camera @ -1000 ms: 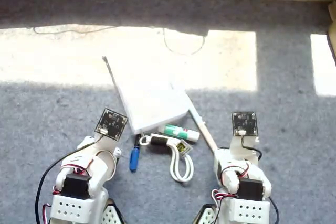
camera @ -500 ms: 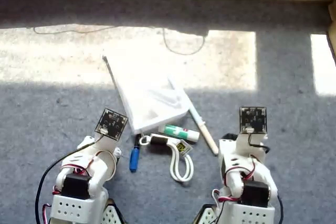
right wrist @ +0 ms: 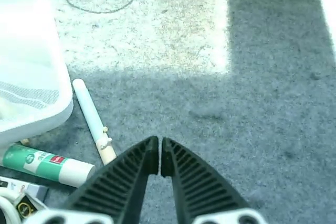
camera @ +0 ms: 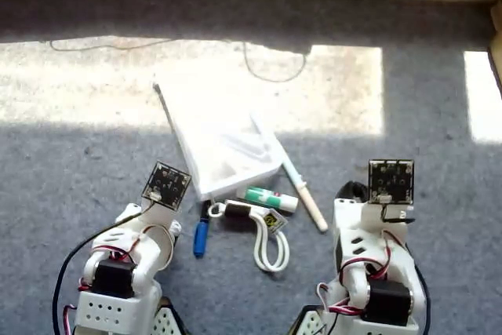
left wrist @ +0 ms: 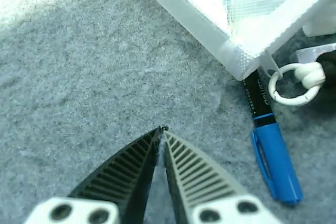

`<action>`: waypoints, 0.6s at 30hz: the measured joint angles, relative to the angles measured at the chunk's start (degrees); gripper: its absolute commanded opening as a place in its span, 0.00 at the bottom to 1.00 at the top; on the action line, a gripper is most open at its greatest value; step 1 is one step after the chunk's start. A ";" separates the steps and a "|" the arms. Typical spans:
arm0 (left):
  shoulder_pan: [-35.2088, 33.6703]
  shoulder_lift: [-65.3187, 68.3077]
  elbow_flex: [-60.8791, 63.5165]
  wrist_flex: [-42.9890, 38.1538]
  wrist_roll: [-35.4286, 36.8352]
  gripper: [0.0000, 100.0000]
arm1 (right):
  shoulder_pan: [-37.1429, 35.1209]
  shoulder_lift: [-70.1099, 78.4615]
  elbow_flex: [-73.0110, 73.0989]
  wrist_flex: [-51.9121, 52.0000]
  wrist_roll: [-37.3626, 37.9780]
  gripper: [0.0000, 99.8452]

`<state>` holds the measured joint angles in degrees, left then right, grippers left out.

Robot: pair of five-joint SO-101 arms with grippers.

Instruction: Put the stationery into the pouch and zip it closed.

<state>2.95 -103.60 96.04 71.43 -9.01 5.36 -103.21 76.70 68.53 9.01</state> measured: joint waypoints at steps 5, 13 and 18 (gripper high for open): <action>0.00 0.00 0.00 0.00 0.00 0.01 | -0.09 0.00 0.00 0.00 0.00 0.03; 0.00 0.00 0.00 0.00 0.00 0.01 | -4.75 0.00 -2.11 0.53 0.00 0.03; 0.00 0.00 0.00 0.00 0.00 0.01 | -5.01 0.00 -2.11 0.53 1.58 0.03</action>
<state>2.95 -103.60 96.04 71.43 -9.01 0.35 -103.21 74.59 69.05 10.59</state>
